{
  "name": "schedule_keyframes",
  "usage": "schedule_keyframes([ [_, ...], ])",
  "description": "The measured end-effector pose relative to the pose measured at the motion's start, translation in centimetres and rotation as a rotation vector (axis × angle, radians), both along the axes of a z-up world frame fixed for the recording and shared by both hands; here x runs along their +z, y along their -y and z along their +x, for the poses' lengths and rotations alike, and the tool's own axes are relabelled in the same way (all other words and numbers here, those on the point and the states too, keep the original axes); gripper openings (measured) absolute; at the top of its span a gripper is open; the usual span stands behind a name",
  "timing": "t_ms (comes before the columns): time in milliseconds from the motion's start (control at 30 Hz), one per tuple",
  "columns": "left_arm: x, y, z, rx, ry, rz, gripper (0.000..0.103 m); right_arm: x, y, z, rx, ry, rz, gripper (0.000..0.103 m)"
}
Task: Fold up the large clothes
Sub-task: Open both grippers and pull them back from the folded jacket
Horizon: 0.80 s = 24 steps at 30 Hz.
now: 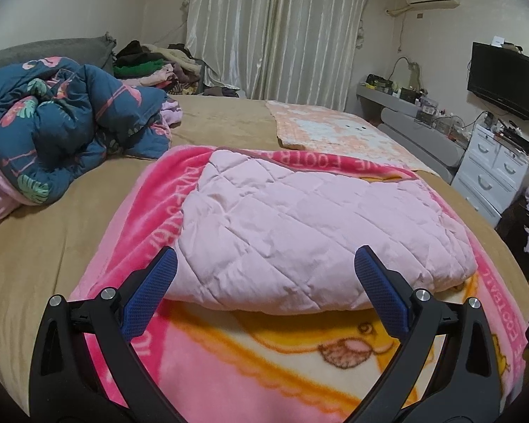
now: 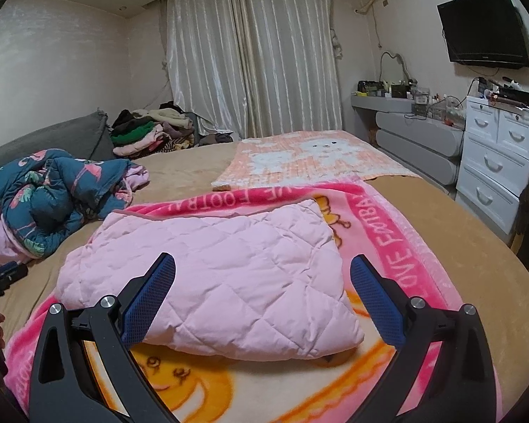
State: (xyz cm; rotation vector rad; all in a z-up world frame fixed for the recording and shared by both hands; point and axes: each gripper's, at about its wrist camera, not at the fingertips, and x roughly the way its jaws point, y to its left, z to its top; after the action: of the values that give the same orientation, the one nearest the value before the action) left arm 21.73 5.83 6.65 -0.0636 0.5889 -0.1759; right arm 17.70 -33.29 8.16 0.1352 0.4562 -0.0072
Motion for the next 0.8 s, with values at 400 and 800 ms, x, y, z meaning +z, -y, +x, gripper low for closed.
schedule_keyframes([
  [400,0.2,1.1,-2.7,-0.033,0.021,0.012,0.094,1.5,-1.7,-2.5,0.024,0.041,-0.009,0.099],
  [800,-0.5,1.7,-4.9,-0.039,0.023,0.039,0.094,1.0,-2.8,-4.4,0.05,0.029,-0.005,0.099],
])
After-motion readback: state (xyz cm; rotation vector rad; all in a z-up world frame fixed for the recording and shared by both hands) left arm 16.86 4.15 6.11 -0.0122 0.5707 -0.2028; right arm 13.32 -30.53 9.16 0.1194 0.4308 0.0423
